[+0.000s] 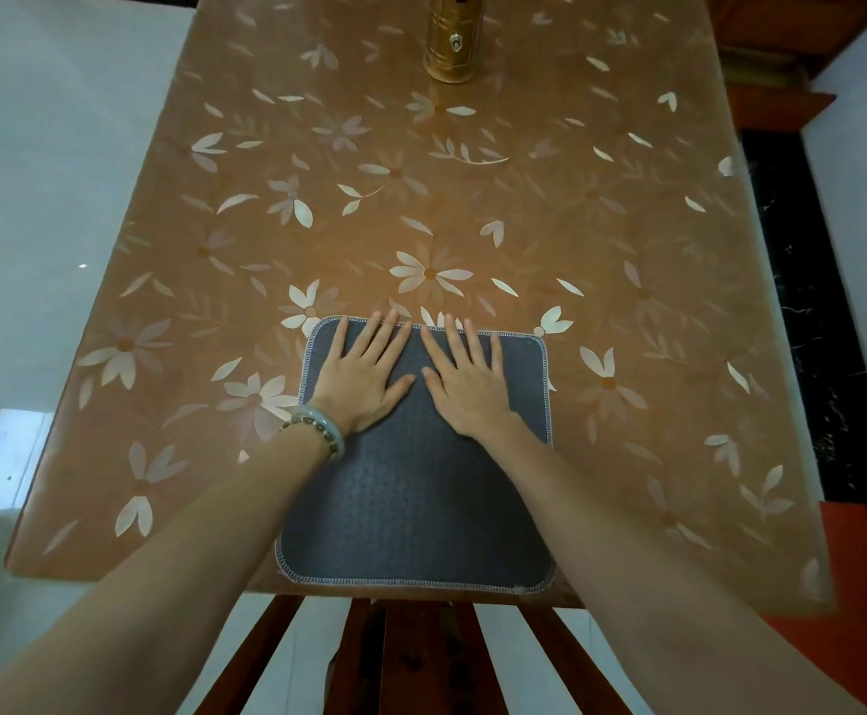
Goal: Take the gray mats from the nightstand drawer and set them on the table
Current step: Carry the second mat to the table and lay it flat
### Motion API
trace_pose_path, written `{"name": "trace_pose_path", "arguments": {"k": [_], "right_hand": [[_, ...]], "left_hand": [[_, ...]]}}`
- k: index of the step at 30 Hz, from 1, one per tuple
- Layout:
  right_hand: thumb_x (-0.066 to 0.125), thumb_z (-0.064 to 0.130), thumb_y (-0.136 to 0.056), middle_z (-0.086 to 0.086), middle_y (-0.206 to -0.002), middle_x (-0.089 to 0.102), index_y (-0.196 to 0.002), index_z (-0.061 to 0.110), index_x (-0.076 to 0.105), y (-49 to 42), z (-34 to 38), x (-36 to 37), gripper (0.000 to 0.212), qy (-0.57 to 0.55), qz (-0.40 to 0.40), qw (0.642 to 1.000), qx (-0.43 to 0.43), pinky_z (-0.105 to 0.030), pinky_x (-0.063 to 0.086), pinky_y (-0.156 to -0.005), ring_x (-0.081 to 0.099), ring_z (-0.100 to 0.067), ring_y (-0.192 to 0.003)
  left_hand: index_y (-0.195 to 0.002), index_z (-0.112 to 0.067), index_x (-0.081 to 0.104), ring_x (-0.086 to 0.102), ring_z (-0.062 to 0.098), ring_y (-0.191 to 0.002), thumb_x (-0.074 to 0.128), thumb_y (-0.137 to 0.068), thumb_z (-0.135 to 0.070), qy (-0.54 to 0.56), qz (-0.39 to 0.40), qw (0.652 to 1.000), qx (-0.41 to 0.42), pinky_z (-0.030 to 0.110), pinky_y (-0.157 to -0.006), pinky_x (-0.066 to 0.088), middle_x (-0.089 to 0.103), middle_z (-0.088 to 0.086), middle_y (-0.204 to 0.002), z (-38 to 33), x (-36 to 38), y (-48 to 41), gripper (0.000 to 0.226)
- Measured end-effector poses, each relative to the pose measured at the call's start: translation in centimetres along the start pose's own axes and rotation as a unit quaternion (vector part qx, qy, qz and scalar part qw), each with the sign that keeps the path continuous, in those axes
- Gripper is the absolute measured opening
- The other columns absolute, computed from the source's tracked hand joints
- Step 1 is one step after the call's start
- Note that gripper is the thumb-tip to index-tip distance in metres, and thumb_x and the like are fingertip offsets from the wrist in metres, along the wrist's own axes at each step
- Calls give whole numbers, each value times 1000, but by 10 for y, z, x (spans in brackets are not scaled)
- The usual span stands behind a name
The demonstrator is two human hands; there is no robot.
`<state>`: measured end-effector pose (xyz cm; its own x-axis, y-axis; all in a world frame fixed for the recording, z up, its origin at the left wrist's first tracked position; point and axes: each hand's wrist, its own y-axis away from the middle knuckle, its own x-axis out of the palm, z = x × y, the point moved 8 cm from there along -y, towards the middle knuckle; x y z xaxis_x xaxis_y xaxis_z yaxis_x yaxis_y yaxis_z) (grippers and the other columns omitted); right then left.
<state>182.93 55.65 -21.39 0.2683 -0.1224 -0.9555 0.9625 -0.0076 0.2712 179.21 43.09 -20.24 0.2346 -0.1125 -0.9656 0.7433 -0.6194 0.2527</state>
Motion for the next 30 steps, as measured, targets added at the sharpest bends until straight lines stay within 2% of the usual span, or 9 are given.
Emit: {"name": "trace_pose_path", "arguments": {"k": [3, 5, 8, 11, 16, 20, 23, 26, 30], "right_hand": [[14, 47, -99, -3, -161, -3, -150, 32, -1, -1, 3, -3, 56, -13, 5, 1000, -2, -50, -9, -114, -8, -25, -147], [16, 48, -99, -4, -161, -5, -150, 32, -3, 0, -6, -11, 57, -70, 2, 997, 15, -48, -12, -114, -10, -25, -147], [18, 50, -97, -7, -161, -3, -151, 27, 1, 18, -51, -23, 61, -93, -63, 988, 103, -45, -14, -113, -8, -26, -147], [14, 54, -96, -9, -160, -2, -151, 20, -1, 36, -82, -12, 67, -53, -48, 986, 154, -48, -11, -115, -7, -26, -147], [14, 55, -95, -10, -160, 5, -151, 14, 4, 40, -88, -3, 71, -15, -56, 985, 165, -50, 0, -118, 2, -26, -148], [8, 59, -93, -10, -160, 0, -151, 13, 0, 48, -84, -15, 74, -11, -57, 985, 164, -52, -4, -117, -4, -26, -147], [8, 59, -94, -9, -160, 3, -151, 15, 4, 87, -67, -18, 72, -41, -89, 986, 134, -46, -7, -117, -2, -25, -147], [14, 60, -95, -7, -158, 7, -150, 15, 5, 142, -53, -1, 71, -77, -88, 986, 121, -48, 4, -118, 5, -25, -146], [16, 58, -94, -12, -155, 16, -147, 6, 17, 175, -43, 21, 74, -62, -70, 987, 129, -49, 14, -115, 20, -31, -144]], "left_hand": [[-153, -17, 0, -4, 22, -149, 0, -89, -61, 16, -5, 1000, 6, 51, -118, -6, 1, 6, -162, -1, -4, 0, 77], [-153, -17, 0, -2, 22, -149, 6, -91, -63, 40, -25, 999, -2, 49, -118, -4, 0, 6, -162, 3, -10, 1, 78], [-153, -12, 2, 2, 24, -149, 15, -92, -65, 48, -63, 994, -69, 48, -119, 1, 2, 9, -160, 28, -13, 14, 82], [-152, -6, 2, 0, 23, -148, 11, -91, -68, 54, -59, 991, -107, 46, -120, 1, 5, 13, -161, 49, -4, 25, 88], [-152, -4, 5, 1, 24, -148, 8, -90, -67, 61, -63, 990, -113, 44, -120, 2, 7, 14, -160, 51, 2, 23, 88], [-152, -7, 0, -4, 21, -148, 7, -92, -65, 89, -66, 985, -129, 44, -119, -5, 2, 12, -161, 49, -8, 37, 84], [-152, -7, -1, -5, 21, -148, 12, -94, -63, 121, -62, 984, -112, 45, -119, -4, 0, 10, -160, 30, -4, 85, 81], [-152, -8, 0, -2, 22, -148, 11, -94, -63, 128, -38, 983, -128, 45, -119, -5, 2, 10, -160, 10, 16, 139, 81], [-152, -7, 2, -4, 23, -147, 5, -91, -64, 106, -11, 977, -186, 49, -118, -9, 4, 11, -160, 11, 36, 166, 84]]}}
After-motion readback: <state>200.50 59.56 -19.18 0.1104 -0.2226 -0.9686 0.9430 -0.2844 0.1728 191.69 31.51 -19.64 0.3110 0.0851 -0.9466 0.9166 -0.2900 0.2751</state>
